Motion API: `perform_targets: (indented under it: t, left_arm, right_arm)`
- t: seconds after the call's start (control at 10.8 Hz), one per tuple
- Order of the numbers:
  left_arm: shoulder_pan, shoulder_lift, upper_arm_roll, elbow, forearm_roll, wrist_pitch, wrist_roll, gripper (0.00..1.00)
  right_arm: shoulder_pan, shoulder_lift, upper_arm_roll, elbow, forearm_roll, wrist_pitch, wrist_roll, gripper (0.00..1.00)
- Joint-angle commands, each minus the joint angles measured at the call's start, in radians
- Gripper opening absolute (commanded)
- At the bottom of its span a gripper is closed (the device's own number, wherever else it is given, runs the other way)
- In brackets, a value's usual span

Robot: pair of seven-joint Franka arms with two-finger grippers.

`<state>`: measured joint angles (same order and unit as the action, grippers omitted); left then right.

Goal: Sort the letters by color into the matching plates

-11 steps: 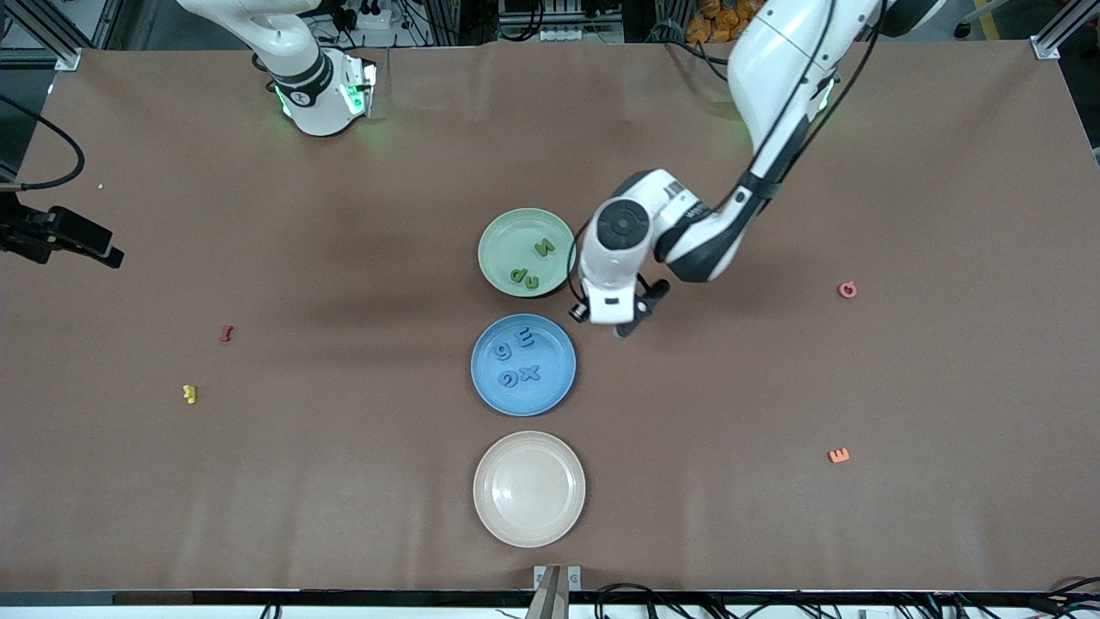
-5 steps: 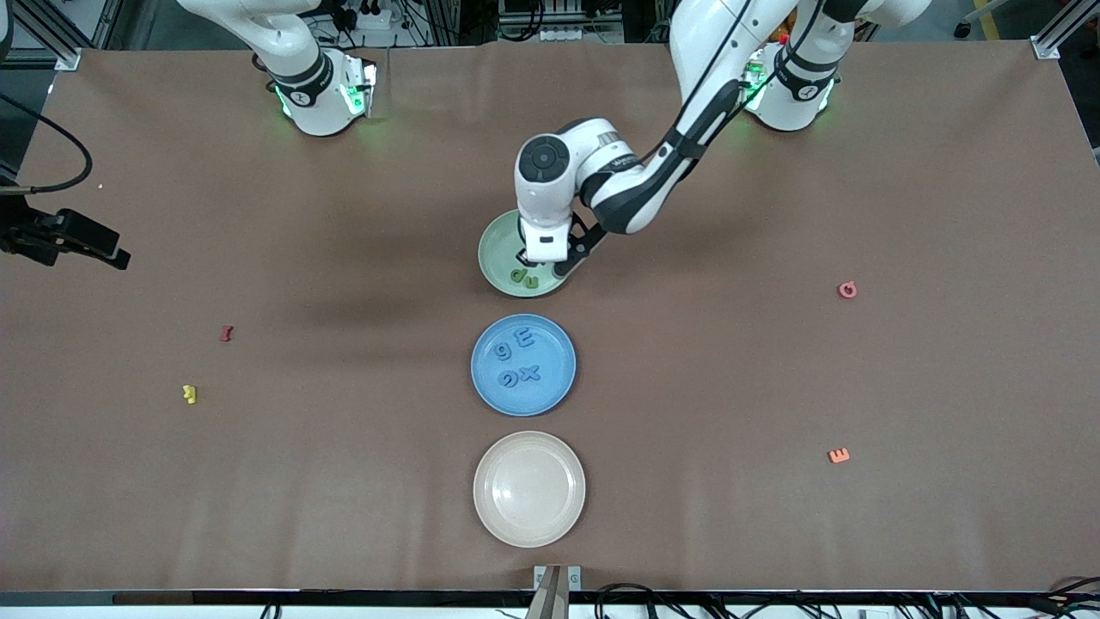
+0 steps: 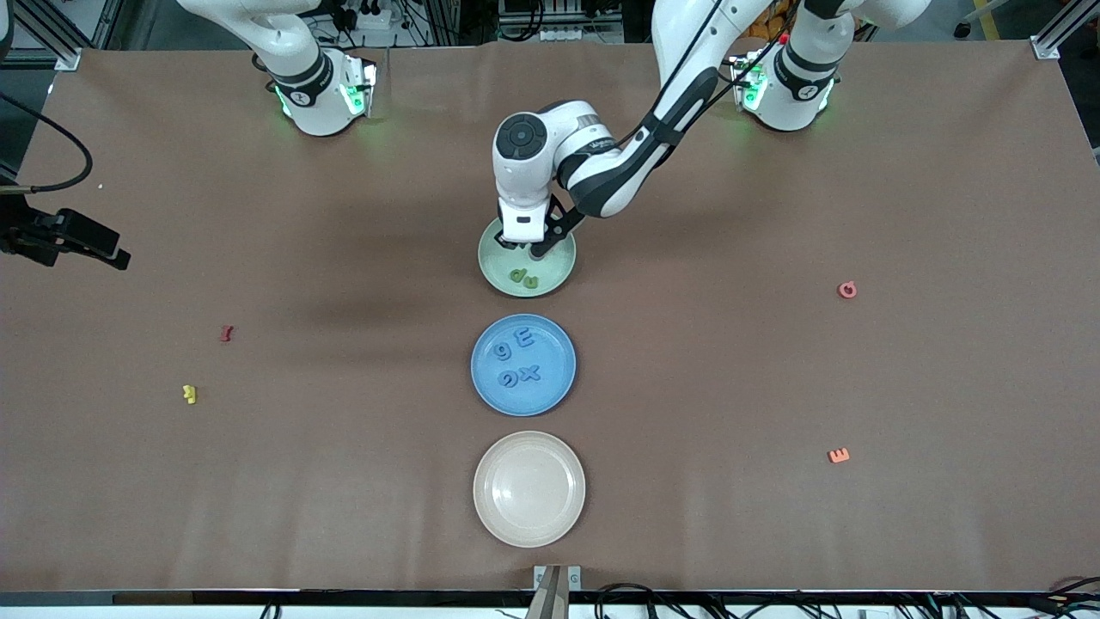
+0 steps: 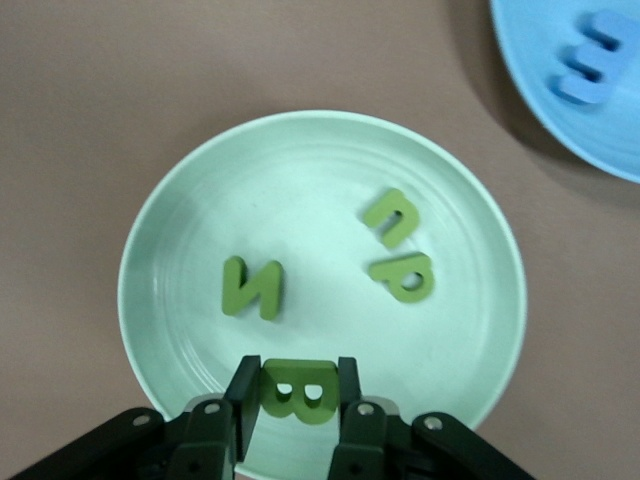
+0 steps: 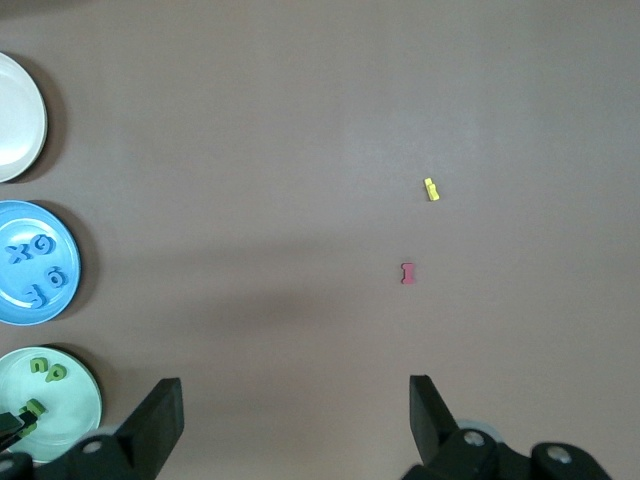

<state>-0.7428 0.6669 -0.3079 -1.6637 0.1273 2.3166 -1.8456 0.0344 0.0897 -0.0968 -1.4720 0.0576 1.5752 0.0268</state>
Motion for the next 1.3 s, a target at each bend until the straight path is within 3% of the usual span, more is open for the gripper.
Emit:
perform_targets:
  t: [0.0,0.09,0.37,0.74,0.84,1.21]
  left_arm:
    - [-0.027,0.013,0.013,0.042,-0.015,-0.017,-0.009,0.06]
    - [-0.020,0.010,0.015,0.042,-0.003,-0.017,0.000,0.99]
    - [-0.015,-0.004,0.050,0.042,0.005,-0.019,0.000,1.00]
    - [0.031,-0.029,0.202,0.074,0.146,-0.017,0.049,1.00]
    - [0.071,-0.030,0.229,0.093,0.149,-0.017,0.102,1.00]
    - [0.302,-0.046,0.234,0.145,0.140,-0.017,0.360,1.00]
  right_arm:
    - [-0.005,-0.004,0.012,0.006,-0.013,-0.001,0.005,1.00]
    - [-0.005,-0.004,0.012,0.006,-0.013,-0.001,0.001,1.00]
    - [-0.002,-0.002,0.014,0.004,-0.030,-0.001,-0.027,1.00]
    - [0.004,-0.004,0.014,0.002,-0.050,-0.010,-0.079,1.00]
    - [0.004,-0.002,0.014,0.002,-0.050,-0.011,-0.080,1.00]
    - [0.004,-0.002,0.014,0.001,-0.047,-0.007,-0.080,1.00]
